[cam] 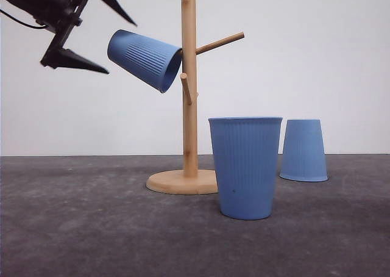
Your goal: Place three cups
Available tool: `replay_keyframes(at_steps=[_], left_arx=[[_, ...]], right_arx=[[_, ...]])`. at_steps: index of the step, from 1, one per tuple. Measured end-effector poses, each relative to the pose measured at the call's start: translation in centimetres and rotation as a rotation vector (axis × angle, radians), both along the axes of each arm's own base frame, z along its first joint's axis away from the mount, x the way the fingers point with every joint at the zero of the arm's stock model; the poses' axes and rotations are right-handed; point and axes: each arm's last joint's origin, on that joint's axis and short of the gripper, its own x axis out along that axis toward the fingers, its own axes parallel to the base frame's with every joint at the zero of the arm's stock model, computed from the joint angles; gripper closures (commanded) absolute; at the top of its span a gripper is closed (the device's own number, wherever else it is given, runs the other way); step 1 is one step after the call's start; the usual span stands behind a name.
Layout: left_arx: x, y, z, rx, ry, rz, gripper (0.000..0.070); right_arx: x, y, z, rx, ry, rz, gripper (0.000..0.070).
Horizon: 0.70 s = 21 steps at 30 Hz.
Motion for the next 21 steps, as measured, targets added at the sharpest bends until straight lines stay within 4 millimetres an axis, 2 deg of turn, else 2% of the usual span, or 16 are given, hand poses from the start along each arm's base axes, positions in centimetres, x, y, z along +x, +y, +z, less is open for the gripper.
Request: replay_keyframes(at_steps=[4, 7, 8, 11, 14, 16, 21], left_arx=[[-0.7, 0.8, 0.3, 0.063, -0.033, -0.011, 0.0093], [-2.5, 1.1, 1.9, 0.151, -0.085, 0.000, 0.0219], [-3.2, 1.2, 2.5, 0.187, -0.107, 0.010, 0.0228], [-5.5, 1.3, 4.5, 0.302, -0.169, 0.044, 0.0231], [-7.1, 0.9, 5.5, 0.381, -0.224, 0.055, 0.0229], [-8.2, 0.5, 5.6, 0.420, -0.266, 0.062, 0.0228], [-11.6, -0.7, 4.3, 0.478, -0.355, 0.065, 0.0228]], right_arx=[[0.0, 0.0, 0.0, 0.000, 0.000, 0.000, 0.0276], [0.0, 0.0, 0.0, 0.000, 0.000, 0.000, 0.0276], [0.0, 0.0, 0.0, 0.000, 0.000, 0.000, 0.0276], [0.0, 0.0, 0.0, 0.000, 0.000, 0.000, 0.0276], [0.0, 0.0, 0.0, 0.000, 0.000, 0.000, 0.0276], [0.0, 0.0, 0.0, 0.000, 0.000, 0.000, 0.0276], [0.0, 0.0, 0.0, 0.001, 0.000, 0.000, 0.0276]])
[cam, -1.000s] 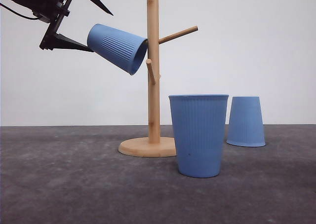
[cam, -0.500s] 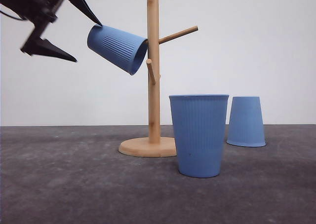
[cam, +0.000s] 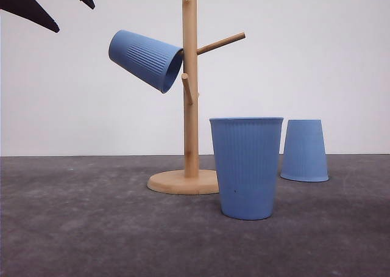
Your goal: Place three cups
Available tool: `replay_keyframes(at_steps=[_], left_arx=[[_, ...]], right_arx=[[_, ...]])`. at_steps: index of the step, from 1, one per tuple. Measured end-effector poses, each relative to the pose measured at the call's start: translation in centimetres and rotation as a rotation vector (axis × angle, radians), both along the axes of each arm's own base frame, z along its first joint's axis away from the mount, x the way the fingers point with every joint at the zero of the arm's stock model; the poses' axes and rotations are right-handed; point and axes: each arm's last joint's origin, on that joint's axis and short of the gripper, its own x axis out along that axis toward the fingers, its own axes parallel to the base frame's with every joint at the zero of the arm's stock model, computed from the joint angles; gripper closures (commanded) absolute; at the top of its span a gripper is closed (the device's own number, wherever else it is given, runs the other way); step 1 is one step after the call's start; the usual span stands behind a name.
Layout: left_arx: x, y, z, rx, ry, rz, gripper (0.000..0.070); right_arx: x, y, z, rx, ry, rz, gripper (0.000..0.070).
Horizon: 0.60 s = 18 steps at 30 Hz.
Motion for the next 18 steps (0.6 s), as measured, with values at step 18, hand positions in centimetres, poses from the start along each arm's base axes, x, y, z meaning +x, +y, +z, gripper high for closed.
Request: replay_keyframes(at_steps=[18], left_arx=[[-6.5, 0.4, -8.3, 0.020, -0.020, 0.056, 0.0229]], right_arx=[[1.5, 0.3, 0.8, 0.053, 0.106, -0.047, 0.0276]])
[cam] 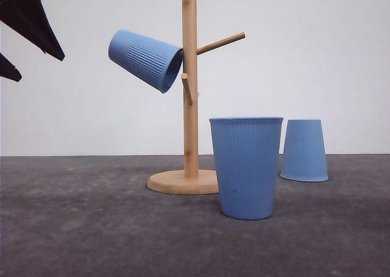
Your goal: Place three cups
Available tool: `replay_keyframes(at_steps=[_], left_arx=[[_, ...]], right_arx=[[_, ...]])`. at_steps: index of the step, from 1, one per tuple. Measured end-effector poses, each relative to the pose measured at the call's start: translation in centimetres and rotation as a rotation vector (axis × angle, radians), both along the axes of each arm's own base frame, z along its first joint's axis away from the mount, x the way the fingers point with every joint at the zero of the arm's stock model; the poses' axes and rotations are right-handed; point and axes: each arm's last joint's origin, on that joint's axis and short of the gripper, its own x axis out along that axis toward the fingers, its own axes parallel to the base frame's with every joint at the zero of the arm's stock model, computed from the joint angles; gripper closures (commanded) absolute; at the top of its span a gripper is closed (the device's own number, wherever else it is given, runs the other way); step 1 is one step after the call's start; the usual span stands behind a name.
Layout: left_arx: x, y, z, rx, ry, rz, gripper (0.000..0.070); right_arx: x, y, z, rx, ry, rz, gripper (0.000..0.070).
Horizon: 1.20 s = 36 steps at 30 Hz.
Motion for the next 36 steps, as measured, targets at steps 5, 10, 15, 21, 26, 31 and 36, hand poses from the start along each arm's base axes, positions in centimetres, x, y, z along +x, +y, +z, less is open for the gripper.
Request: replay_keyframes(at_steps=[5, 10, 15, 21, 26, 31, 36], left_arx=[[-0.1, 0.0, 0.0, -0.011, 0.016, 0.011, 0.0230], [-0.1, 0.0, -0.1, -0.018, 0.023, 0.016, 0.0230], [-0.1, 0.0, -0.1, -0.020, 0.025, 0.018, 0.0230], [-0.1, 0.0, -0.1, -0.020, 0.025, 0.018, 0.0230], [-0.1, 0.0, -0.1, -0.020, 0.025, 0.018, 0.0230], [-0.1, 0.0, -0.1, -0.021, 0.026, 0.019, 0.0230], [-0.1, 0.0, -0.1, -0.022, 0.026, 0.020, 0.0230]], right_arx=[[3.8, 0.7, 2.4, 0.007, 0.147, -0.027, 0.0272], [8.6, 1.5, 4.3, -0.008, 0.239, -0.032, 0.0202], [13.9, 2.5, 4.9, -0.019, 0.272, -0.028, 0.0185], [19.4, 3.5, 4.4, -0.023, 0.271, -0.024, 0.0106], [22.8, 4.0, 3.0, -0.037, 0.249, -0.045, 0.0073], [25.2, 4.1, 0.6, -0.053, 0.265, -0.065, 0.0072], [26.7, 3.7, -1.9, -0.058, 0.299, -0.085, 0.0073]])
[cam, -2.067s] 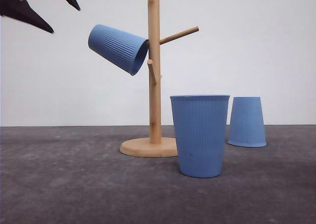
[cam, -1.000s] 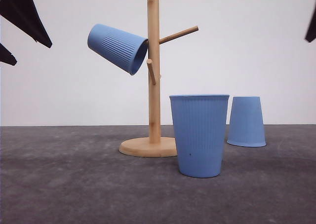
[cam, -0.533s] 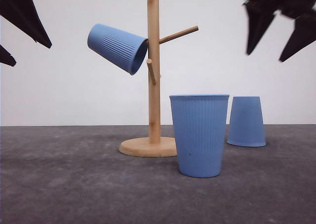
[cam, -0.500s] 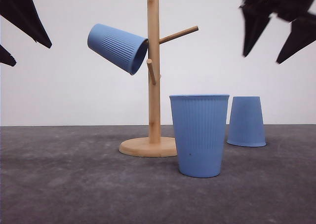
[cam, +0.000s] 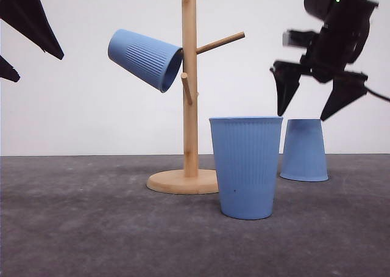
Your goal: Place three cups
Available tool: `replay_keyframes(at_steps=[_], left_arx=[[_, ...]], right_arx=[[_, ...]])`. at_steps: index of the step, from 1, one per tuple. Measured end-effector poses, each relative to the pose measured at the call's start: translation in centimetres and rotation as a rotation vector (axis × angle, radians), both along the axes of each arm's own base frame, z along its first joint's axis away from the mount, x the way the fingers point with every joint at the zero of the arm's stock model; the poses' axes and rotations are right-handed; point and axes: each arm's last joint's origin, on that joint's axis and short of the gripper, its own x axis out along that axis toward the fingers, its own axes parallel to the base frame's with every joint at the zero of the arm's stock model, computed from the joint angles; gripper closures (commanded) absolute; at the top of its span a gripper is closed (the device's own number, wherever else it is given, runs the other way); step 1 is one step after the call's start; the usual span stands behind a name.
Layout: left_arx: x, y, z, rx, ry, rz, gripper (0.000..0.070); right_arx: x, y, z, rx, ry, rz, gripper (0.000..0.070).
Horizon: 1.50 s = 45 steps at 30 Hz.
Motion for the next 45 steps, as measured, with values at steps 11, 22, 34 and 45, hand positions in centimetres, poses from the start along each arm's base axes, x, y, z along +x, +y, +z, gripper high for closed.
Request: replay_keyframes(at_steps=[11, 22, 34, 45], left_arx=[[0.0, 0.0, 0.0, 0.001, 0.000, 0.002, 0.0230], [0.0, 0.0, 0.0, 0.003, 0.000, 0.004, 0.0230], [0.0, 0.1, 0.0, 0.012, -0.003, 0.018, 0.0230], [0.0, 0.1, 0.0, 0.014, -0.004, 0.021, 0.0230]], right_arx=[[1.4, -0.9, -1.8, 0.028, 0.004, -0.013, 0.0089], [1.6, -0.6, -2.1, 0.043, 0.000, -0.002, 0.0243], [1.6, -0.6, -2.2, 0.045, 0.007, 0.000, 0.0335], [-0.8, -1.4, 2.2, 0.054, -0.043, -0.008, 0.0334]])
